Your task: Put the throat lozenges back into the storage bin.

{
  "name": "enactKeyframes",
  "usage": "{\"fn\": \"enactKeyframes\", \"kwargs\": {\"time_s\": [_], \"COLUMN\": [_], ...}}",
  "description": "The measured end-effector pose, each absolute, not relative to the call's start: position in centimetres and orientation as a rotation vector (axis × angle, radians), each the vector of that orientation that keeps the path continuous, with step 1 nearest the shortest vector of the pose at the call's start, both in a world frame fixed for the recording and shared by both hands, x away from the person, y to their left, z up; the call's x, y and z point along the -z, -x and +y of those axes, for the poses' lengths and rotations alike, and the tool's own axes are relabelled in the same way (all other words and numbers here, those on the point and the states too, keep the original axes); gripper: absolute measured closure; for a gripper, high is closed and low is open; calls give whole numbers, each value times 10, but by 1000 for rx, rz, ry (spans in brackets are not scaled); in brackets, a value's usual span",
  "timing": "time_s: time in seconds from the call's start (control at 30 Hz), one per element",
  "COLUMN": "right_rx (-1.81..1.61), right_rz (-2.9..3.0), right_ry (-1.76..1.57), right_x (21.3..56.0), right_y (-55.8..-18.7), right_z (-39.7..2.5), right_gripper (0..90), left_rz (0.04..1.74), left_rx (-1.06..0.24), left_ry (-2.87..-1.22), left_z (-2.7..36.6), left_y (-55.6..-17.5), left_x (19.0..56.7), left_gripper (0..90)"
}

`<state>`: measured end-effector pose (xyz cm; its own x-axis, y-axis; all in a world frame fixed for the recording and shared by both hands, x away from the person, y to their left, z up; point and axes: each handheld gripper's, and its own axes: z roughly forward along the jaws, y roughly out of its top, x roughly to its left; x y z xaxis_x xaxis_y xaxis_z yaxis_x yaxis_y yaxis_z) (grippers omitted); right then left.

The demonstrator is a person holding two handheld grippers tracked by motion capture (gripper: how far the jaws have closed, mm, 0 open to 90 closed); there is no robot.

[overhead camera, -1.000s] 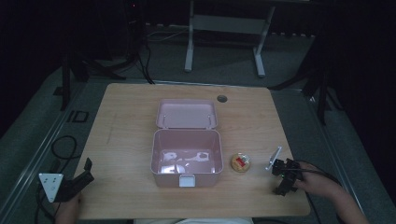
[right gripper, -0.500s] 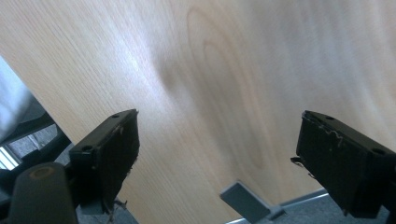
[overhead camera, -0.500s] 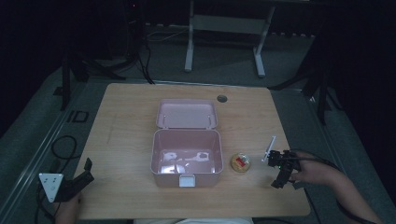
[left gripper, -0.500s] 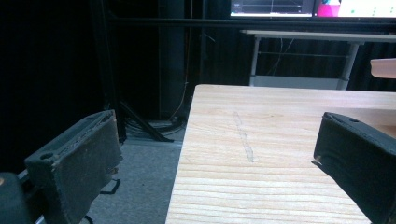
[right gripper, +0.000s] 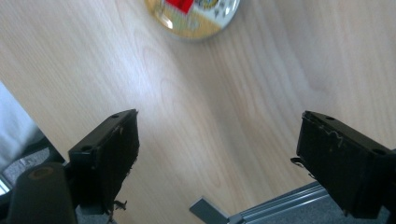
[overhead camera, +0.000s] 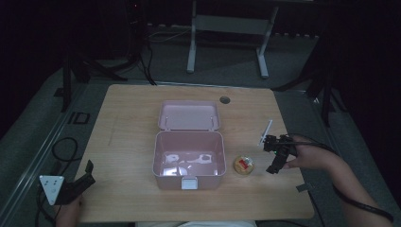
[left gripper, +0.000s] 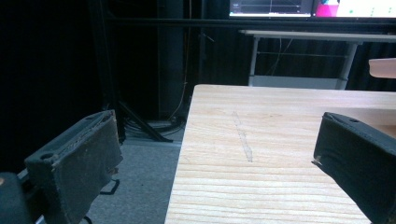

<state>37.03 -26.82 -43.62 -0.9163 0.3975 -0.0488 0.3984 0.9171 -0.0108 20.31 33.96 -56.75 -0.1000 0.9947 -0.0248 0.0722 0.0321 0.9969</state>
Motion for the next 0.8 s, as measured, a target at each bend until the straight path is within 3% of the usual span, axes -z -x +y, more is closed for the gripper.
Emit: {"fn": "enactKeyframes", "kwargs": {"time_s": [0.8], "right_rx": [-49], "right_rz": [3043], "right_ry": [-450], "right_x": [417], "right_y": [-390], "right_z": [-192], "right_gripper": [111], "left_rz": [1343], "left_rx": [-1219], "left_ry": [-1196], "left_z": [340], "left_y": [-203], "left_x": [568], "left_gripper": [11]}}
